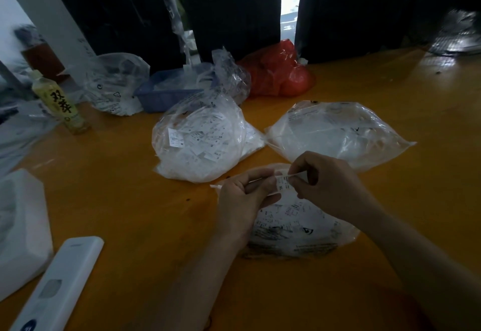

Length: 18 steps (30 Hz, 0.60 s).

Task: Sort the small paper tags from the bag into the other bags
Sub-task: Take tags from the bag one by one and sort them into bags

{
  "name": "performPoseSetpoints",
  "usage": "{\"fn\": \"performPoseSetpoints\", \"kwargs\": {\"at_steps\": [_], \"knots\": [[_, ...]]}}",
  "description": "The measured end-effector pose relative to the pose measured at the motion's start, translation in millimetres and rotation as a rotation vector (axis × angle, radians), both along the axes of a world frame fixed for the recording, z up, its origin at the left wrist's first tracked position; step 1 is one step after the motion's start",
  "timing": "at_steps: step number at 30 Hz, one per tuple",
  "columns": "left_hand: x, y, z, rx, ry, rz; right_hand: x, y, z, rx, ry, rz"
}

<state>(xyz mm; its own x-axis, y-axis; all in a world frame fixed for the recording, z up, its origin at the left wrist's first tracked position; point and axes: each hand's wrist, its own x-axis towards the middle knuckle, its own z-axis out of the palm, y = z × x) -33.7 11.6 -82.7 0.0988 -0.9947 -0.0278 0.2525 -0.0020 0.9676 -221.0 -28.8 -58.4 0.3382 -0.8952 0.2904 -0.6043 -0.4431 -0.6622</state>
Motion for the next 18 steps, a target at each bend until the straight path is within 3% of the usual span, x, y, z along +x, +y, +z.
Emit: {"fn": "performPoseSetpoints", "kwargs": {"at_steps": [9, 14, 18], "knots": [[-1.6, 1.3, 0.1, -0.010, -0.091, -0.024, 2.6, 3.4, 1.9, 0.074, -0.044, 0.040], [-2.2, -0.1, 4.0, 0.085, 0.026, 0.027, 4.4, 2.4, 2.8, 0.167, -0.262, -0.049], [-1.1, -0.9, 4.3, 0.102, 0.071, 0.024, 9.7, 7.7, -0.2, 0.155, -0.211, -0.014]]}}
